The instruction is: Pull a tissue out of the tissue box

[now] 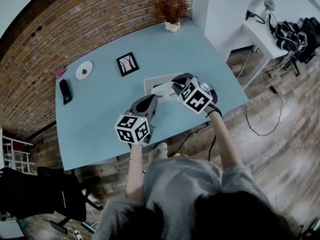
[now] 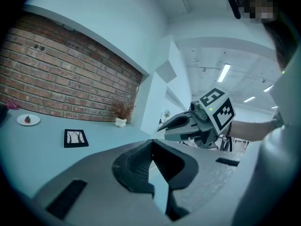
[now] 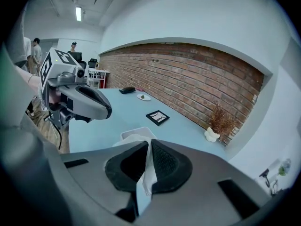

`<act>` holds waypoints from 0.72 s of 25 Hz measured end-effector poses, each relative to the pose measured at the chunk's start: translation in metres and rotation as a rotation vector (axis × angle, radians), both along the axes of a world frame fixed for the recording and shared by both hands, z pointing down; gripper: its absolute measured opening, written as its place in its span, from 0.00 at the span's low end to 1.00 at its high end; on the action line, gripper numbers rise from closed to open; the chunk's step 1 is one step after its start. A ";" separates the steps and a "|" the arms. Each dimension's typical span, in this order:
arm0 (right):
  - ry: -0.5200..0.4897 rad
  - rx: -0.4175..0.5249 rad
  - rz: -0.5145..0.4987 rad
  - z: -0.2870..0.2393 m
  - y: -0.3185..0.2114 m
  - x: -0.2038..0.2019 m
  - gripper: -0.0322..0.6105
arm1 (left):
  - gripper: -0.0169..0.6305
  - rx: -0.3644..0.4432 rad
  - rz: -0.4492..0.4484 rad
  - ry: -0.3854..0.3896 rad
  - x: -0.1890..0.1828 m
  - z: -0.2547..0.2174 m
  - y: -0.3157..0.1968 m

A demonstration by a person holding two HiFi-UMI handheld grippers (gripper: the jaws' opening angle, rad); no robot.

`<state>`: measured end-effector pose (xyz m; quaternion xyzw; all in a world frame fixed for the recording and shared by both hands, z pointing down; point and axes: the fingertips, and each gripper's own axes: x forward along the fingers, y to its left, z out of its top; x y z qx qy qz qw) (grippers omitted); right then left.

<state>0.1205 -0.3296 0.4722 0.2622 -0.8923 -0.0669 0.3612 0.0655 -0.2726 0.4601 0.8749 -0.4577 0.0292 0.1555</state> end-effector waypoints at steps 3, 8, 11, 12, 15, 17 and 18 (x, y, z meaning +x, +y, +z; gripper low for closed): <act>-0.014 0.018 0.021 -0.006 0.001 0.007 0.05 | 0.03 0.025 -0.002 0.009 0.001 -0.005 0.003; -0.102 0.054 0.047 -0.031 0.001 0.015 0.05 | 0.03 0.048 0.000 0.014 0.004 -0.011 0.007; -0.113 0.073 0.052 -0.041 0.005 0.022 0.05 | 0.03 0.067 0.006 0.018 0.008 -0.015 0.010; -0.119 0.077 0.054 -0.043 0.006 0.025 0.05 | 0.03 0.075 0.009 0.019 0.010 -0.018 0.011; -0.150 0.088 0.069 -0.050 0.010 0.032 0.05 | 0.03 0.101 0.019 0.019 0.015 -0.025 0.014; -0.189 0.092 0.074 -0.057 0.014 0.036 0.05 | 0.03 0.120 0.024 0.019 0.017 -0.032 0.016; -0.214 0.093 0.076 -0.060 0.016 0.038 0.05 | 0.03 0.129 0.026 0.020 0.018 -0.035 0.017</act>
